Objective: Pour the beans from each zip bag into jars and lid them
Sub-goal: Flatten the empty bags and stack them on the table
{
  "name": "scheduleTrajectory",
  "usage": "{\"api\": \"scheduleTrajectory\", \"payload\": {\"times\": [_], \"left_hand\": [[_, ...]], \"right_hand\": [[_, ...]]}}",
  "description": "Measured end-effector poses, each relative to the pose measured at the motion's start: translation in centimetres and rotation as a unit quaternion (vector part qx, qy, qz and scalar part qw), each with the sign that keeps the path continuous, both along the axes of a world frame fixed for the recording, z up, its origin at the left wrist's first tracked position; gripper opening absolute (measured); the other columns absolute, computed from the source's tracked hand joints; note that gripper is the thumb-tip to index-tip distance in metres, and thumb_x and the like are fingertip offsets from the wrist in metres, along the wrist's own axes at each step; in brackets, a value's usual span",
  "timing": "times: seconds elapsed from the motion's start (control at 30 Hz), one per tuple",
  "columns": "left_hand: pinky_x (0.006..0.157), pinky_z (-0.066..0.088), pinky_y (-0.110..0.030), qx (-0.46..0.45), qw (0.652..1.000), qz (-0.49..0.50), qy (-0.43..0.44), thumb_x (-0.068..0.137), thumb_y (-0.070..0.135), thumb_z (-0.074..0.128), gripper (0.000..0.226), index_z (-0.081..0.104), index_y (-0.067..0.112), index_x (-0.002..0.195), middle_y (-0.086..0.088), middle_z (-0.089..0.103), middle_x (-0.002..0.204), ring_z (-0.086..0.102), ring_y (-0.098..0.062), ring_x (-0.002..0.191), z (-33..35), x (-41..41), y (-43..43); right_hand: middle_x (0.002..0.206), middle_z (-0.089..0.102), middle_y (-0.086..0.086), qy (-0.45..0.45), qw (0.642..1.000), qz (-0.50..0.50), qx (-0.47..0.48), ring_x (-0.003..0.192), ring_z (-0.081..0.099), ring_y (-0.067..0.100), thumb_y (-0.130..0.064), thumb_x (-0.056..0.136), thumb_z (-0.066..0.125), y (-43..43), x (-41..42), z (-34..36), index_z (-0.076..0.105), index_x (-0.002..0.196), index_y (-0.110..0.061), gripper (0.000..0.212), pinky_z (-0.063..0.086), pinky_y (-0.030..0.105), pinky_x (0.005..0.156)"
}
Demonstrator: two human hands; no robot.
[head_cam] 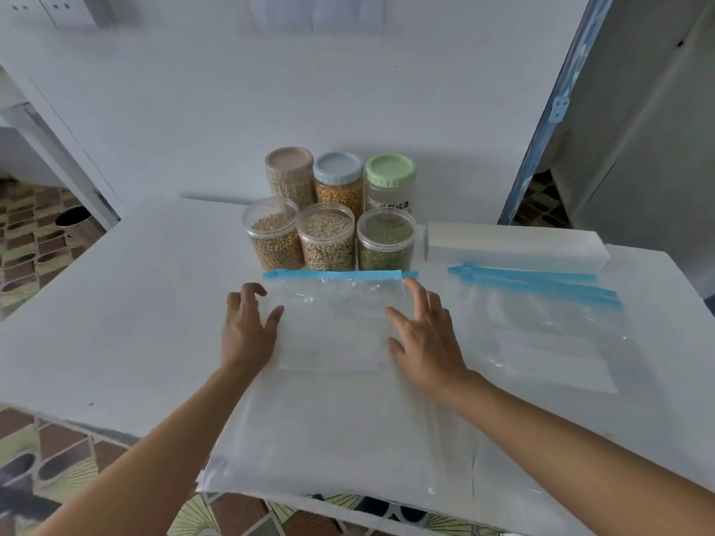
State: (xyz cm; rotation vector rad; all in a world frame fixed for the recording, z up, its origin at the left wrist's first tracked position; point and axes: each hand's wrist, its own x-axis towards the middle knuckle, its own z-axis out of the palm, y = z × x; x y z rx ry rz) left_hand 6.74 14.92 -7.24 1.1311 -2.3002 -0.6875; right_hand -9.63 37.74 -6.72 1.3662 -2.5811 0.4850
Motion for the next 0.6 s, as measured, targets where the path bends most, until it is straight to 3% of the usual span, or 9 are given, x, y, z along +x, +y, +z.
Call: {"api": "scheduleTrajectory", "payload": {"times": [0.13, 0.2, 0.27, 0.3, 0.37, 0.43, 0.5, 0.6], "left_hand": [[0.098, 0.035, -0.058, -0.150, 0.973, -0.066, -0.163, 0.091, 0.056, 0.066, 0.031, 0.071, 0.028, 0.103, -0.015, 0.038, 0.150, 0.035, -0.039, 0.137, 0.3, 1.3, 1.7], [0.101, 0.031, -0.053, -0.128, 0.958, -0.127, -0.225, 0.088, 0.083, 0.030, 0.069, 0.069, 0.035, 0.118, -0.007, 0.037, 0.153, 0.033, -0.030, 0.141, 1.0, 2.0, 3.4], [0.110, 0.025, -0.049, -0.090, 0.937, -0.177, -0.288, 0.074, 0.091, -0.006, 0.106, 0.039, 0.038, 0.153, -0.001, 0.022, 0.164, 0.022, -0.021, 0.152, 0.9, 2.5, 5.0], [0.115, 0.019, -0.047, -0.087, 0.925, -0.192, -0.317, 0.069, 0.091, -0.018, 0.112, 0.017, 0.038, 0.161, 0.000, 0.009, 0.170, 0.009, -0.019, 0.157, 0.4, 2.6, 5.5], [0.119, 0.011, -0.047, -0.084, 0.919, -0.200, -0.329, 0.064, 0.088, -0.032, 0.112, -0.008, 0.038, 0.162, 0.002, -0.009, 0.172, -0.008, -0.016, 0.159, -0.6, 2.6, 6.1], [0.118, 0.011, -0.048, -0.091, 0.929, -0.188, -0.306, 0.073, 0.086, -0.027, 0.105, -0.003, 0.037, 0.163, 0.001, -0.005, 0.173, -0.005, -0.016, 0.159, -1.5, 2.1, 6.1], [0.117, 0.012, -0.048, -0.095, 0.934, -0.183, -0.291, 0.082, 0.085, -0.016, 0.097, 0.006, 0.037, 0.164, 0.002, 0.004, 0.173, 0.001, -0.016, 0.159, -1.6, 1.4, 5.9], [0.119, 0.010, -0.047, -0.085, 0.933, -0.189, -0.293, 0.076, 0.089, -0.016, 0.101, 0.003, 0.041, 0.163, 0.004, 0.001, 0.173, -0.002, -0.014, 0.159, -1.0, 0.7, 5.6]], "right_hand": [[0.152, 0.040, 0.020, -0.021, 0.998, -0.049, 0.031, 0.126, 0.047, 0.039, -0.014, 0.081, 0.076, -0.1, -0.9, 0.3, 0.070, 0.112, -0.012, 0.031, 0.051, 0.048, 0.090], [0.135, 0.053, 0.018, -0.023, 0.999, -0.021, 0.011, 0.113, 0.056, 0.038, -0.006, 0.078, 0.075, 0.2, -1.2, 0.4, 0.071, 0.108, -0.011, 0.031, 0.054, 0.046, 0.084], [0.112, 0.063, 0.010, -0.036, 0.996, 0.073, -0.025, 0.098, 0.062, 0.033, -0.007, 0.079, 0.068, 0.8, -0.7, 0.7, 0.072, 0.103, -0.010, 0.024, 0.056, 0.047, 0.079], [0.109, 0.065, 0.007, -0.061, 0.991, 0.118, -0.027, 0.100, 0.061, 0.031, -0.020, 0.085, 0.062, 1.1, -0.1, 0.8, 0.073, 0.106, -0.011, 0.025, 0.055, 0.047, 0.083], [0.138, 0.056, 0.007, -0.131, 0.975, 0.151, 0.097, 0.131, 0.048, 0.029, -0.057, 0.093, 0.047, 1.6, 1.3, 1.4, 0.062, 0.134, -0.020, 0.058, 0.041, 0.046, 0.111], [0.167, 0.020, 0.004, -0.134, 0.953, 0.140, 0.231, 0.155, 0.013, 0.024, -0.075, 0.093, 0.037, 2.2, 1.7, 1.4, 0.031, 0.158, -0.030, 0.079, 0.012, 0.041, 0.126], [0.171, 0.004, 0.001, -0.144, 0.950, 0.139, 0.238, 0.157, 0.000, 0.019, -0.077, 0.094, 0.033, 2.5, 1.2, 1.5, 0.017, 0.162, -0.033, 0.083, 0.002, 0.038, 0.127], [0.170, 0.013, 0.000, -0.203, 0.953, 0.136, 0.180, 0.157, 0.006, 0.015, -0.077, 0.090, 0.036, 2.6, 0.3, 1.4, 0.026, 0.160, -0.030, 0.084, 0.006, 0.031, 0.125]]}}
